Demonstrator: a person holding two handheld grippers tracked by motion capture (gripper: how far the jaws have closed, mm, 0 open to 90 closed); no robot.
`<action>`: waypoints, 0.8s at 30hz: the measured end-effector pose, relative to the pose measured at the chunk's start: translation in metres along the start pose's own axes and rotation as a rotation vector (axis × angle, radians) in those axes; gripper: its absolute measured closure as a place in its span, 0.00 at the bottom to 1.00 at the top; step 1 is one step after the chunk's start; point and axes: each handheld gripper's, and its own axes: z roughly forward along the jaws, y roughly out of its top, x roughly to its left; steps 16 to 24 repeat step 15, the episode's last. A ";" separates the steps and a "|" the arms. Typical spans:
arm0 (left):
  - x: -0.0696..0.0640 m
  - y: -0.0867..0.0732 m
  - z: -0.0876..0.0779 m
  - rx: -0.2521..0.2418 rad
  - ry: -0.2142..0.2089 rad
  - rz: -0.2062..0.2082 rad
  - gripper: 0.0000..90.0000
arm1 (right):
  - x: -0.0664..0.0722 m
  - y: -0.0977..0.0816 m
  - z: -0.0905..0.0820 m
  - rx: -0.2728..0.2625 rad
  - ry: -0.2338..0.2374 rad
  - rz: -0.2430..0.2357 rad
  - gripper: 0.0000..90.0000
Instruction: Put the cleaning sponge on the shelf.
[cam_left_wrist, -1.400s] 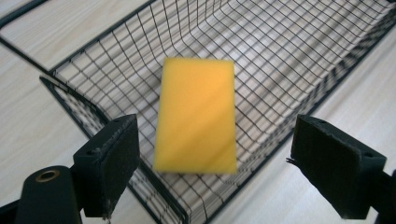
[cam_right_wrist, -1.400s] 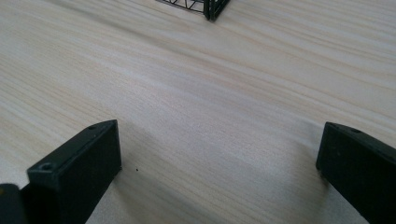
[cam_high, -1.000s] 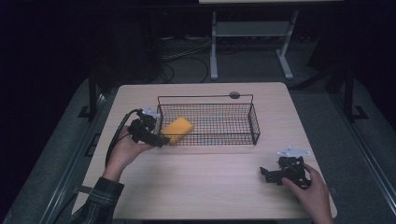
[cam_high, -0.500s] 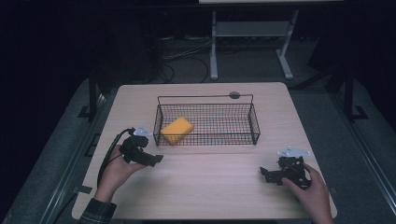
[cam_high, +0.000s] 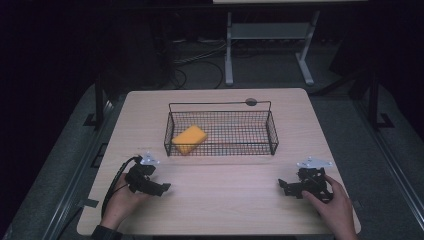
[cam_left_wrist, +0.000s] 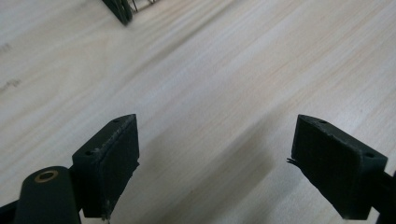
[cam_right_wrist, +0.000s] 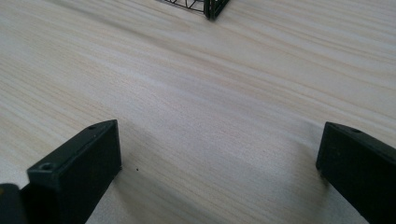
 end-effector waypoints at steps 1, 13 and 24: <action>0.000 -0.002 0.001 -0.006 0.002 0.002 0.16 | 0.000 0.000 0.000 0.000 0.000 0.000 0.00; -0.002 -0.013 0.008 -0.026 0.016 0.017 0.15 | 0.000 0.000 0.000 0.000 0.001 0.002 0.00; -0.001 -0.016 0.008 -0.049 0.015 0.025 0.14 | 0.000 0.000 0.000 -0.001 0.001 0.002 0.00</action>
